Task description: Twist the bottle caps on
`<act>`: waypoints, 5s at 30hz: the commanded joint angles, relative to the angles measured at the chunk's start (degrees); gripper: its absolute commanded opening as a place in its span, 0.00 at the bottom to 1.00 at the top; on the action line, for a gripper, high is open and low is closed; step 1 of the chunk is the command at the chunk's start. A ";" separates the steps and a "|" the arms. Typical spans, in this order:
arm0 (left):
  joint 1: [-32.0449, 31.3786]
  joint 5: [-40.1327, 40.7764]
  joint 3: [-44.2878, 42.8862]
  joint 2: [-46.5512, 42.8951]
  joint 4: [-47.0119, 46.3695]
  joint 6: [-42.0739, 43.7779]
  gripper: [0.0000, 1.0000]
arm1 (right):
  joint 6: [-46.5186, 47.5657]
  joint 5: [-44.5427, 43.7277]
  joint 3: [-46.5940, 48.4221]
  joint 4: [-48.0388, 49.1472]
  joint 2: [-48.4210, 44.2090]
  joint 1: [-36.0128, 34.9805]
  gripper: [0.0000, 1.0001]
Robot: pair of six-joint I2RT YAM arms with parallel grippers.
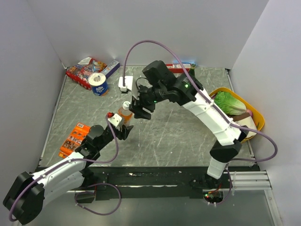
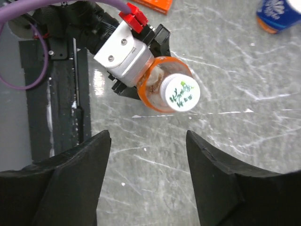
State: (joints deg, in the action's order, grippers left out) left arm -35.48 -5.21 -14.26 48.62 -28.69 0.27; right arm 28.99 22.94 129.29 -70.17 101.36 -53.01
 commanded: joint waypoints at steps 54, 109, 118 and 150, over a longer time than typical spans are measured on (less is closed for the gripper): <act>-1.25 -34.25 -12.37 5.96 22.80 28.64 0.01 | 67.87 20.04 -14.77 -16.76 -13.56 1.42 0.54; -1.17 -29.07 -13.51 8.68 18.58 28.38 0.01 | 68.13 13.71 -26.47 -19.74 -16.37 1.95 0.49; -1.25 -27.84 -13.16 8.95 18.32 28.30 0.01 | 66.90 14.85 -25.06 -19.74 -15.23 2.13 0.38; -1.87 -0.21 -11.76 8.69 11.98 2.07 0.01 | -5.91 19.14 7.13 -7.80 2.72 19.78 0.71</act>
State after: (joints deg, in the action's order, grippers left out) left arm -37.56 4.49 -25.61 61.12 -16.40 1.74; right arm 19.25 37.12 133.80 -74.61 111.33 -38.15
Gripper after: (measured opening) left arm 0.613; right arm 0.703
